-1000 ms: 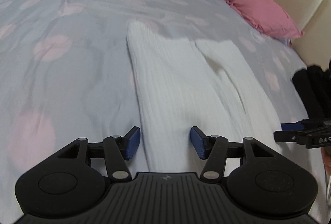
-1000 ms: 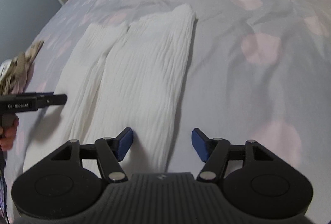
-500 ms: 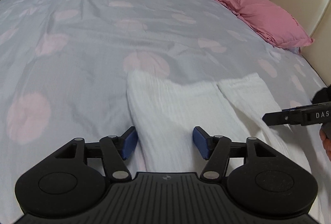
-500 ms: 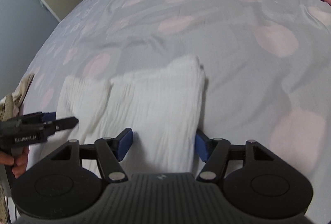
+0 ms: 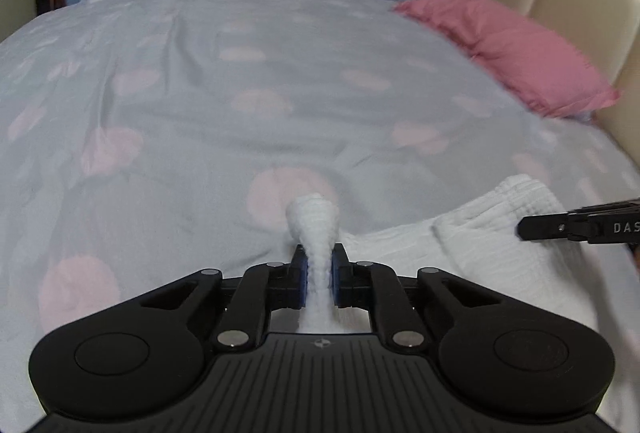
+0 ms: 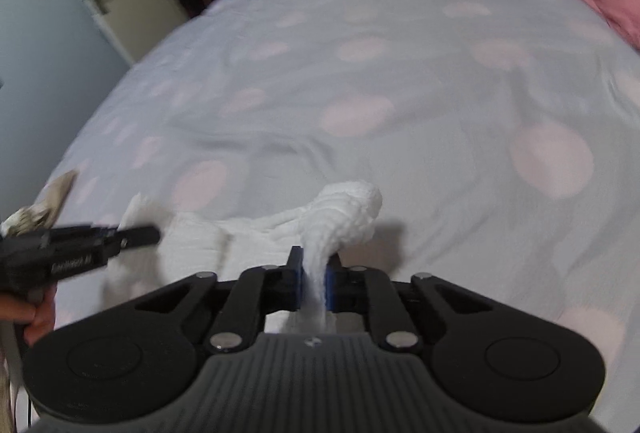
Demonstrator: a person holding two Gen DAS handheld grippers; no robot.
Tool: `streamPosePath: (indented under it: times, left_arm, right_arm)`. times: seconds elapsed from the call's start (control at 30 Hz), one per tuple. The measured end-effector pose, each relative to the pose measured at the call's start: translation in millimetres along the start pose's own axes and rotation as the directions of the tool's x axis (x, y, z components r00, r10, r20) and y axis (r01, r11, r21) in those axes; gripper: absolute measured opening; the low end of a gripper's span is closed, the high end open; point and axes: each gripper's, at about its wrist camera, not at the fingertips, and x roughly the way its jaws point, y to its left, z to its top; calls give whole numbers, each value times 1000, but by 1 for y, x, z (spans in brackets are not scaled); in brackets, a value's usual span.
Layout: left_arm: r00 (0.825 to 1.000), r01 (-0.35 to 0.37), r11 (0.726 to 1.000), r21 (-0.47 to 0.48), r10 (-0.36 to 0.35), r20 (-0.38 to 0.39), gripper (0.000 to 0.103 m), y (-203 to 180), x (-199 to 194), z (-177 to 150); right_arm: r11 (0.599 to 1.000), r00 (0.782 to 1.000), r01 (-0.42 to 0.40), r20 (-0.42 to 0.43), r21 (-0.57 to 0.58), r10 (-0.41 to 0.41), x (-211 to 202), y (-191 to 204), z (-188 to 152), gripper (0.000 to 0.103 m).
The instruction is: Fold clothes
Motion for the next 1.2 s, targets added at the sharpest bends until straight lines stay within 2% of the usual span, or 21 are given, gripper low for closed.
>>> streamPosePath:
  times: [0.13,0.33,0.6,0.77,0.83,1.0,1.07,1.13,1.2]
  left_arm:
    - [999,22,997,80,-24,26,4,-8,-36,5]
    - [986,126,983,133,-139,93,4,-20,-108,-4]
    - [962,238,942,236,-263,79,4,-45,-181,-54]
    - [952,288,914,285,-305,16,4,-54,-203,-93]
    - [958,282,905,319,-285,-37,4,-58,-201,-114]
    - [956,294,888,353,-266,-128,4,-66,-192,-160]
    - [957,287,871,399,-242,-159,4,-72,-190,-176]
    - [962,263,848,461,-197,-187,5,-80,-192,-191]
    - [966,244,819,520,-157,-205,13,-86,-196,-201]
  right_arm:
    - [992,999,-50,14,-114,52,-40,15,2,10]
    - [962,990,-127,29,-242,138,-107,46,-15,10]
    - [915,976,-193,29,-353,217,-186,74,-77,5]
    - [901,973,-223,-26,-371,230,-207,74,-125,5]
    - [897,975,-220,-62,-383,213,-207,72,-147,5]
    - [899,977,-204,-142,-388,161,-189,62,-197,6]
    - [900,977,-191,-161,-391,137,-184,60,-210,6]
    - [905,980,-167,-168,-390,109,-183,56,-218,12]
    - [911,982,-144,-168,-387,84,-185,55,-220,15]
